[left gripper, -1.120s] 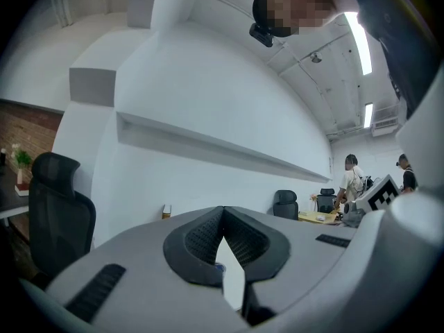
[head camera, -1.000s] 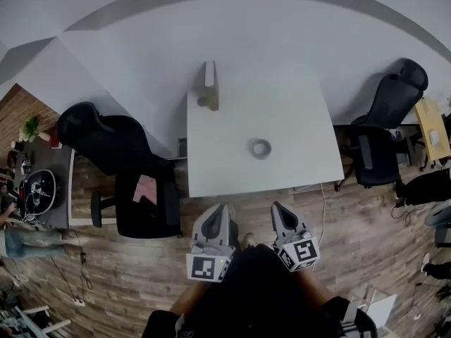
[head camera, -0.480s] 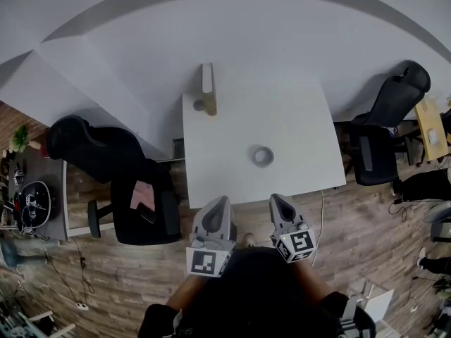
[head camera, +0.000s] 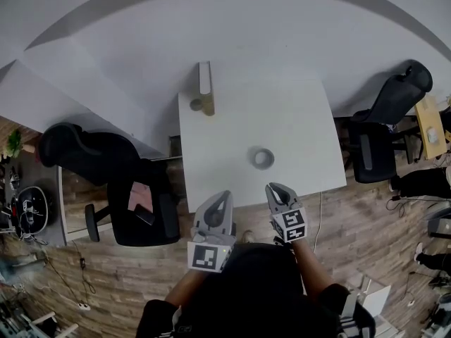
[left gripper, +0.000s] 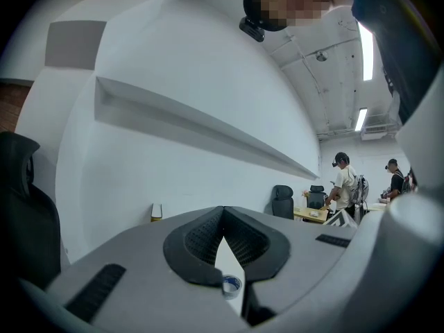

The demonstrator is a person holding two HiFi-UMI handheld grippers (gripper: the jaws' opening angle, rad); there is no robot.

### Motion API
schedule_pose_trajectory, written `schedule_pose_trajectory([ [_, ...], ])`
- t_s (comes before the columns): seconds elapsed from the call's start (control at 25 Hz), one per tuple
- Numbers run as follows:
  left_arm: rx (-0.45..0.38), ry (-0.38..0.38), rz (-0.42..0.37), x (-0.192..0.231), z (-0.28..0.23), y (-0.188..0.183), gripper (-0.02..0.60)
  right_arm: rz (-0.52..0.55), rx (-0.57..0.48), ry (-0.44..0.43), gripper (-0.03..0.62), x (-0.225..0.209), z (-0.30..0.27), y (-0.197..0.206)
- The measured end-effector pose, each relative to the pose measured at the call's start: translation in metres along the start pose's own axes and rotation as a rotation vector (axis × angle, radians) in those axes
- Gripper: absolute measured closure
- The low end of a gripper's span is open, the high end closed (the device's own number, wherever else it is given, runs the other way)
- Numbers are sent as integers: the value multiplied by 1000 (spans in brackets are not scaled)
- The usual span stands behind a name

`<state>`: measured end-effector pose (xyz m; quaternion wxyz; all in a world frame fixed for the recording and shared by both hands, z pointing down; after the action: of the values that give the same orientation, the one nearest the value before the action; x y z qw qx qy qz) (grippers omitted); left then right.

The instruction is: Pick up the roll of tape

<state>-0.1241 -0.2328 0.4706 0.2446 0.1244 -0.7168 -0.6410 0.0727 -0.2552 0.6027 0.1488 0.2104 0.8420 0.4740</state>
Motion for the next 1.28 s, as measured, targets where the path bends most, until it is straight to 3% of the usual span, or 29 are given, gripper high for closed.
schedule_pose_trajectory([
  [0.24, 12, 14, 7, 7, -16, 0, 563, 126, 194, -33, 517, -18, -48, 38],
  [0.56, 36, 31, 10, 15, -32, 3, 563, 488, 443, -79, 514, -26, -106, 87],
  [0.68, 45, 31, 16, 19, -34, 5, 563, 570, 497, -93, 509, -29, -124, 98],
  [1.28, 60, 1, 36, 39, -40, 7, 563, 692, 641, -110, 485, -52, -170, 118],
])
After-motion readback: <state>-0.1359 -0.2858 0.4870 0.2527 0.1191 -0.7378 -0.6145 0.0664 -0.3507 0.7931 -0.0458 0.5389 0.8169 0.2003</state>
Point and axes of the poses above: the fingertips, and each gripper's own axes: z backward along the fingers, x to its left, y out of its underside, the point moved 7 cm from there along z, backward along the fingers
